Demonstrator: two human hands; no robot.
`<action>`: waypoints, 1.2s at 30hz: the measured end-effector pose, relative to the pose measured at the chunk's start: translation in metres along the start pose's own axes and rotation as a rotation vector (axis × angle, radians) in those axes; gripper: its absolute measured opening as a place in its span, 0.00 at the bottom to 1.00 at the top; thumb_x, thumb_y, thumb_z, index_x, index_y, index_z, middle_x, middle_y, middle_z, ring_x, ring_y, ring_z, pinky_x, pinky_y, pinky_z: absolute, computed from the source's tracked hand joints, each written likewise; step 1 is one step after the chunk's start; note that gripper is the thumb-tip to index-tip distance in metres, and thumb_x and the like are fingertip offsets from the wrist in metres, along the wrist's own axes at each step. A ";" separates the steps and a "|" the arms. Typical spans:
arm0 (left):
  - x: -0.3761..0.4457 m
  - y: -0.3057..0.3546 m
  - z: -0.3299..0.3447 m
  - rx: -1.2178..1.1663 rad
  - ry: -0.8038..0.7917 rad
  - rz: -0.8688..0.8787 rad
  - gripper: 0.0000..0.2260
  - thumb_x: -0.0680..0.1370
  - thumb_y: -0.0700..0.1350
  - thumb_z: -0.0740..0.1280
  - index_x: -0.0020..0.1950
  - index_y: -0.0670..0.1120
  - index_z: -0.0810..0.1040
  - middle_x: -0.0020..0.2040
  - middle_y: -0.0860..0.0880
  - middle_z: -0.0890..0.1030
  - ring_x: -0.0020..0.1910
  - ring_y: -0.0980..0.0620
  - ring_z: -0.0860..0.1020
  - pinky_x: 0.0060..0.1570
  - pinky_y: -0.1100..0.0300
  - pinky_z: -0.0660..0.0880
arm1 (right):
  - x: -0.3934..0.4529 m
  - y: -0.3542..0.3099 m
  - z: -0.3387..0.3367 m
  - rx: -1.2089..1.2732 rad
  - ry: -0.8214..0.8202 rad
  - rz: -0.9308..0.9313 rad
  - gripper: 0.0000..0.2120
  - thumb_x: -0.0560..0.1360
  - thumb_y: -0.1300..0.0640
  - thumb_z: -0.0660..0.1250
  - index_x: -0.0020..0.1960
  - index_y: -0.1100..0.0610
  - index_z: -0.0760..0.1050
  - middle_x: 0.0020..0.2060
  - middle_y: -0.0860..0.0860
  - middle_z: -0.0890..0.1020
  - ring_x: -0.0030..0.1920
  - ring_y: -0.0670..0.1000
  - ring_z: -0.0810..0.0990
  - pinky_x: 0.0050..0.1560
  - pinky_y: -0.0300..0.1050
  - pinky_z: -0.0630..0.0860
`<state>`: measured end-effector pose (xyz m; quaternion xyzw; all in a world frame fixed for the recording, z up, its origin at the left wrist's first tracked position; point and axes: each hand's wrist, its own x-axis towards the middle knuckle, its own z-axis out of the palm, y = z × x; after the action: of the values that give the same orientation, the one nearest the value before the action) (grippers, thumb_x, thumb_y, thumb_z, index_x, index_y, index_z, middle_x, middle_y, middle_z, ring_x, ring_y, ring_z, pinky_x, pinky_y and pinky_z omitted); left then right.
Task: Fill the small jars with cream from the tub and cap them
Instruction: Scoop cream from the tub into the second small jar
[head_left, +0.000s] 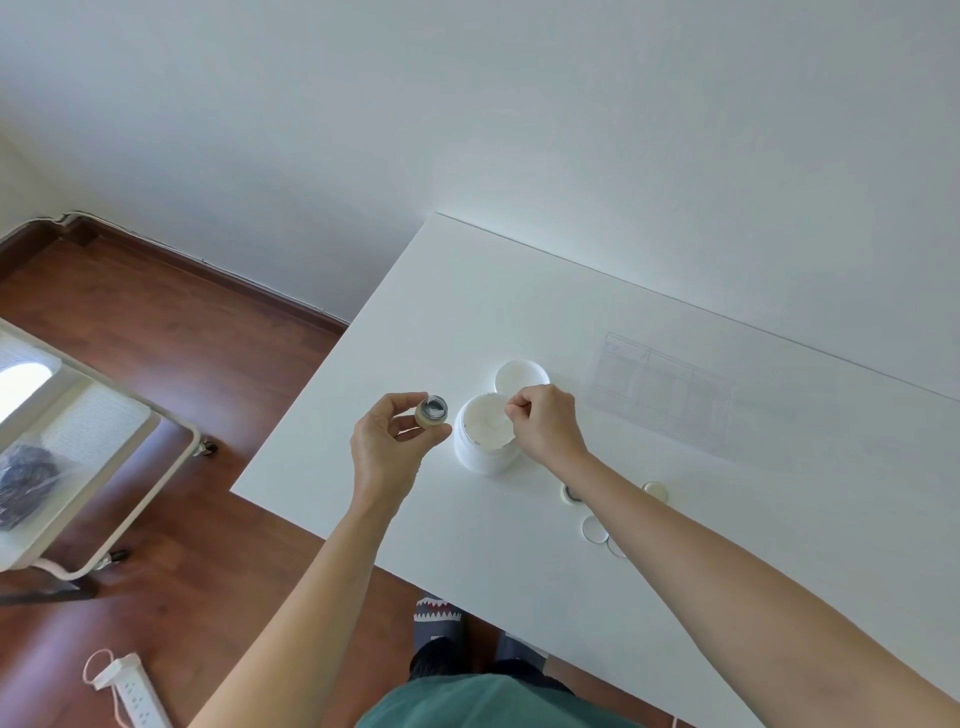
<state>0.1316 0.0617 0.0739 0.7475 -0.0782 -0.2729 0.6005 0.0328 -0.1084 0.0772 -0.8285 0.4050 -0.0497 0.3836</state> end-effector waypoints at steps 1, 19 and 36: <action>0.000 0.000 0.000 -0.004 -0.001 0.002 0.17 0.67 0.39 0.80 0.51 0.54 0.82 0.46 0.56 0.86 0.42 0.57 0.84 0.39 0.66 0.75 | 0.000 0.001 -0.001 0.017 0.004 0.021 0.08 0.75 0.66 0.63 0.41 0.65 0.80 0.35 0.51 0.81 0.37 0.46 0.76 0.34 0.27 0.69; -0.002 -0.002 0.008 -0.002 -0.034 0.018 0.16 0.68 0.38 0.79 0.50 0.53 0.82 0.46 0.57 0.86 0.43 0.59 0.84 0.38 0.68 0.76 | -0.003 0.017 -0.035 0.409 0.071 0.405 0.10 0.72 0.60 0.69 0.31 0.56 0.76 0.32 0.46 0.79 0.30 0.45 0.71 0.32 0.37 0.68; 0.002 0.015 0.049 -0.016 -0.172 0.055 0.15 0.67 0.37 0.79 0.50 0.51 0.84 0.44 0.52 0.87 0.43 0.54 0.84 0.43 0.59 0.79 | -0.031 -0.015 -0.077 0.495 0.206 0.087 0.06 0.76 0.57 0.68 0.41 0.53 0.81 0.32 0.46 0.83 0.26 0.38 0.73 0.36 0.34 0.71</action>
<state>0.1112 0.0147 0.0811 0.7139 -0.1476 -0.3203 0.6049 -0.0083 -0.1268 0.1481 -0.6819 0.4528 -0.2145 0.5329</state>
